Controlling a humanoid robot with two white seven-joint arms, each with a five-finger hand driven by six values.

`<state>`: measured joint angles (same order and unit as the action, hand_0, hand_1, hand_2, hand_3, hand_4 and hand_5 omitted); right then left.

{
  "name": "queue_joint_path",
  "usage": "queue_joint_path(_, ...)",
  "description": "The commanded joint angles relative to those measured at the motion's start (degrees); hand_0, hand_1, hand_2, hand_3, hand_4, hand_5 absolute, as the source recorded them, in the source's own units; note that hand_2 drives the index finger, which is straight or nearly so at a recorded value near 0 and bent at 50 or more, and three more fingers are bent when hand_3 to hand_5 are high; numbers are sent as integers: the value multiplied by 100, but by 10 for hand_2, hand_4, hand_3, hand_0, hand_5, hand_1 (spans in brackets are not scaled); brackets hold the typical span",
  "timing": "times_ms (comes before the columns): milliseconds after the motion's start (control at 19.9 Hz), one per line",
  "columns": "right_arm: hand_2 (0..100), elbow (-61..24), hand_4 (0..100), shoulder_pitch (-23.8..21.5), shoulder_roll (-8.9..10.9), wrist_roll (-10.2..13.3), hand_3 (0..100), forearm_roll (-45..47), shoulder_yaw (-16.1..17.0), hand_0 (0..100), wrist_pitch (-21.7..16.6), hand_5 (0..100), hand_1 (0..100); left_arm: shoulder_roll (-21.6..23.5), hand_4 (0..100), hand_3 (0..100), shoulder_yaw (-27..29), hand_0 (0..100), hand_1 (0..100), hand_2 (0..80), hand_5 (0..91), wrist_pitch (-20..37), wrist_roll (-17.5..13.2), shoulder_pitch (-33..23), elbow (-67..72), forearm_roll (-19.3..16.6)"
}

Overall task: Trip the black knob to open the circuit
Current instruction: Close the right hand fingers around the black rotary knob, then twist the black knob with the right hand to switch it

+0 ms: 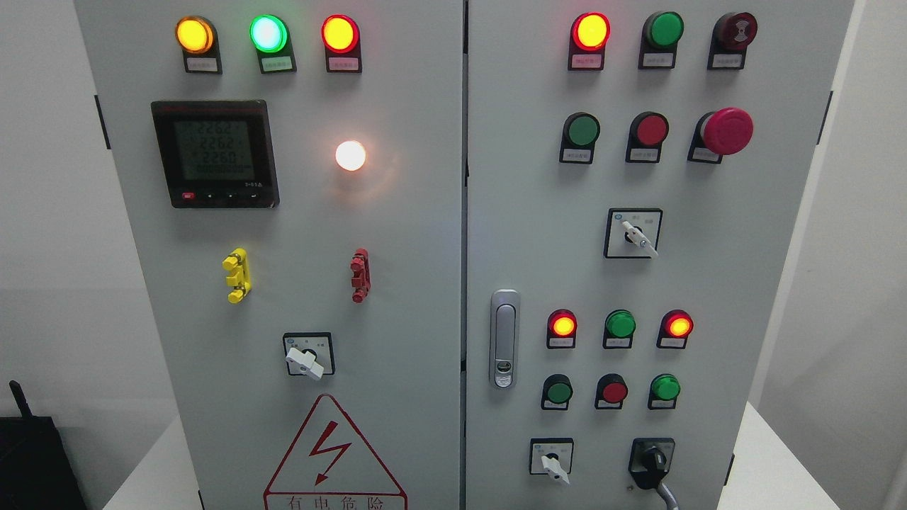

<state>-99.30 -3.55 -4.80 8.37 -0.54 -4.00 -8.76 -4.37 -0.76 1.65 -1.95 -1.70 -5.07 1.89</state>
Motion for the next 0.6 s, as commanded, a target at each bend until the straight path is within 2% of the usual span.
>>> queue_joint_path(0, 0, -265, 1000, 91, 5, -54, 1000, -61, -110, 920, -99, 947, 949, -3, 0, 0, 5, 120, 389, 0, 0, -7, 2, 3, 6, 14)
queue_joint_path(552, 0, -282, 1000, 118, -3, -46, 1000, -87, -197, 920, -90, 946, 952, -3, 0, 0, 5, 120, 389, 0, 0, -7, 2, 3, 6, 14)
